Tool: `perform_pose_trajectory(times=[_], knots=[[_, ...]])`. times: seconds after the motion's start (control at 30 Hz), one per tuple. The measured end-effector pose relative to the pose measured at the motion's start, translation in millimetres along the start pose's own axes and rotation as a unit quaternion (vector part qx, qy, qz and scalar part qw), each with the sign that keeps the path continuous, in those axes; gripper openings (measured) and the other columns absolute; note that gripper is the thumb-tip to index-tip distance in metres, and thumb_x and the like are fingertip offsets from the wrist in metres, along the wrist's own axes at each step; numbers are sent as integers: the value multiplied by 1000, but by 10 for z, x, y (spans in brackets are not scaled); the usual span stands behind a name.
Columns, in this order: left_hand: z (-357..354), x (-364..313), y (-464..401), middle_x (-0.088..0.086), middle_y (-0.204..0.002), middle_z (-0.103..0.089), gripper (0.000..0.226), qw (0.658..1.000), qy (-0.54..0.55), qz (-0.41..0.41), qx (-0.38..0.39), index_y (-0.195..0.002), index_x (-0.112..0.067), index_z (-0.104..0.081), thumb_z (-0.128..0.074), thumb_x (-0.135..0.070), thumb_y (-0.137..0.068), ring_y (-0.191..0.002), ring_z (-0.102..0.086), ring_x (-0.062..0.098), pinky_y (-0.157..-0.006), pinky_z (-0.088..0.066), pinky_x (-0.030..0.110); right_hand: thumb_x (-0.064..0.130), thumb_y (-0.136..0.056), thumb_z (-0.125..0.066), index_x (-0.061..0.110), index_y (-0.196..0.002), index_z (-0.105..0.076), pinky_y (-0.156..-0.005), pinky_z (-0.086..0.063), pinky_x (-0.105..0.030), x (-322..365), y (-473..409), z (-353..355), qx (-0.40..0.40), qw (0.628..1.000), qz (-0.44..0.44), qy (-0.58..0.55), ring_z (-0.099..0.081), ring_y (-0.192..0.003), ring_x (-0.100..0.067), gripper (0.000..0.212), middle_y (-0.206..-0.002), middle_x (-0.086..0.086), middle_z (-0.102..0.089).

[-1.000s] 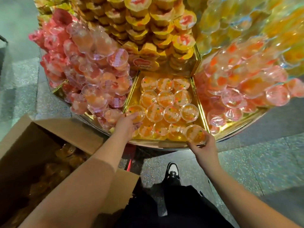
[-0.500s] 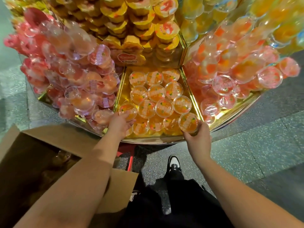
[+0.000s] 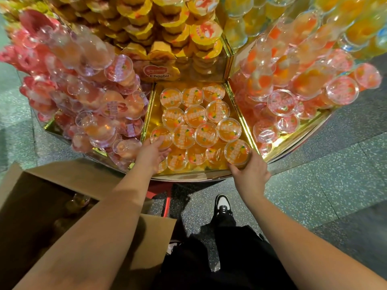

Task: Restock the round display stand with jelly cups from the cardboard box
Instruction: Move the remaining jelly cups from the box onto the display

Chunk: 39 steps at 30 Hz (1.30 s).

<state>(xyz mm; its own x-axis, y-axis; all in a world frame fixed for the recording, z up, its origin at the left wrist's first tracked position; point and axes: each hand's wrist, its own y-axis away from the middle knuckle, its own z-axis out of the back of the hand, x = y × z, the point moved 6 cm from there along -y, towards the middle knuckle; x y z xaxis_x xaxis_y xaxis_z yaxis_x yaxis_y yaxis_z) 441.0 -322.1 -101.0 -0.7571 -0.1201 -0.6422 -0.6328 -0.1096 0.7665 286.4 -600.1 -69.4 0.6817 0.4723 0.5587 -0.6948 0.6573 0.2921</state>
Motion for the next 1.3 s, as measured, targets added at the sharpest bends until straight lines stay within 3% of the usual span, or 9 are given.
perform_pose_trajectory(times=[0.1, 0.2, 0.47, 0.7, 0.83, 0.97, 1.1, 1.2, 1.3], knots=[[4, 3, 4, 15, -116, -65, 60, 1000, -2, 3, -4, -147, -14, -36, -65, -25, -95, -89, -70, 23, -54, -53, 21, 56, -76, -77, 15, -145, -36, -110, -25, -51, -3, 33, 49, -4, 1000, -5, -9, -36, -136, -27, 90, -143, -5, -45], [18, 12, 4, 15, -117, -66, 64, 1000, 0, 6, -10, -148, -12, -36, -67, -26, -94, -89, -70, 22, -59, -53, 23, 61, -81, -70, 15, -147, -35, -109, -26, -50, -29, 33, 98, -7, 1000, -11, -13, -39, -134, -27, 88, -142, -5, -48], [19, 7, 61, 16, -113, -68, 54, 1000, -1, 18, -4, -141, -6, -45, -66, -22, -94, -91, -69, 21, -67, -54, 25, 56, -86, -66, 16, -151, -31, -109, -25, -49, -33, 17, 113, 5, 1000, -21, -12, -39, -136, -27, 84, -146, -5, -49], [31, 15, 300, 11, -140, -52, 53, 999, -20, 22, -12, -142, -7, -46, -65, -20, -95, -104, -66, 23, -60, -54, 23, 50, -82, -75, 19, -150, -31, -108, -27, -52, -54, 50, 258, 14, 1000, -17, -13, -39, -135, -26, 87, -144, -3, -48], [127, 77, 600, 13, -142, -48, 45, 1000, -6, 4, -5, -141, -8, -44, -58, -12, -99, -113, -62, 29, -87, -56, 35, 44, -83, -75, 15, -146, -38, -106, -31, -53, -17, 115, 451, 9, 1000, 5, -11, -39, -133, -30, 80, -141, -10, -46], [354, 157, 947, 11, -123, -59, 31, 999, 33, -7, 20, -128, -5, -53, -58, -12, -98, -91, -64, 24, -71, -50, 29, 34, -84, -75, 10, -135, -49, -101, -42, -51, 334, 213, 577, 12, 995, 100, -21, -49, -118, -29, 62, -121, -4, -50], [911, 159, 1264, 6, -99, -66, 16, 998, 39, -36, -23, -115, -13, -59, -58, -15, -98, -85, -63, 21, -71, -51, 30, 31, -88, -72, 13, -123, -55, -87, -50, -41, 1159, 491, 352, 102, 965, 239, -34, -55, -100, -19, 42, -110, 2, -52], [1602, 179, 1540, 3, -100, -66, 25, 994, 3, -65, -91, -123, -17, -60, -60, -23, -98, -92, -64, 18, -84, -52, 35, 33, -93, -66, 15, -119, -57, -78, -46, -31, 1875, 929, -92, 223, 919, 325, 8, -57, -94, -14, 34, -108, 2, -55], [2480, 403, 1842, -3, -111, -64, 25, 986, -20, -57, -154, -121, -29, -60, -61, -32, -97, -104, -62, 17, -92, -53, 36, 34, -93, -65, 13, -119, -59, -76, -40, -29, 2486, 1573, -720, 331, 842, 417, 83, -57, -96, -18, 34, -107, -2, -58]])
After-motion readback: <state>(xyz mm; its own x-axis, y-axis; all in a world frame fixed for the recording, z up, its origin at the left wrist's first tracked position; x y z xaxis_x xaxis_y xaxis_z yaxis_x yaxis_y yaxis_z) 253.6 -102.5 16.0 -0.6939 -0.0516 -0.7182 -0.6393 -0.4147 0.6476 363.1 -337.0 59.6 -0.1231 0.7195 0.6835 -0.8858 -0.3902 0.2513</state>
